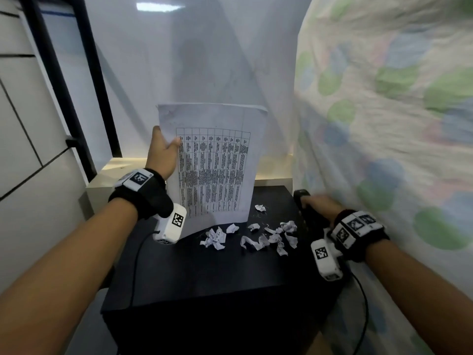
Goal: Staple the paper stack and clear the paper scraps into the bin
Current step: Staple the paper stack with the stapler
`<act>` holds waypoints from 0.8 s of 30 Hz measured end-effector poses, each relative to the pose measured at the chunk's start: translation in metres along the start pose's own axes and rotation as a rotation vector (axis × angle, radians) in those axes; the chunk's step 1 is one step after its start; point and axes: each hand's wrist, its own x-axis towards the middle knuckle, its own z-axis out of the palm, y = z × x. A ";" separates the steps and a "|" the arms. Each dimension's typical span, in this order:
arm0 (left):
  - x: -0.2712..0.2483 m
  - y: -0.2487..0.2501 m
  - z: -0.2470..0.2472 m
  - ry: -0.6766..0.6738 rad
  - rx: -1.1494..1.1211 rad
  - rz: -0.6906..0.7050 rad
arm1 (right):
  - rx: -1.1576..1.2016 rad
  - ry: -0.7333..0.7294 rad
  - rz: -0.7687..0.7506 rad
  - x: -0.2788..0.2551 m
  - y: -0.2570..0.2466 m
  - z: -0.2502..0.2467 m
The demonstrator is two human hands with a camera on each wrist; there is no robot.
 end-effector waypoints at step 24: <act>-0.011 0.001 -0.007 -0.144 -0.262 0.091 | 0.460 0.100 -1.076 -0.058 -0.252 0.120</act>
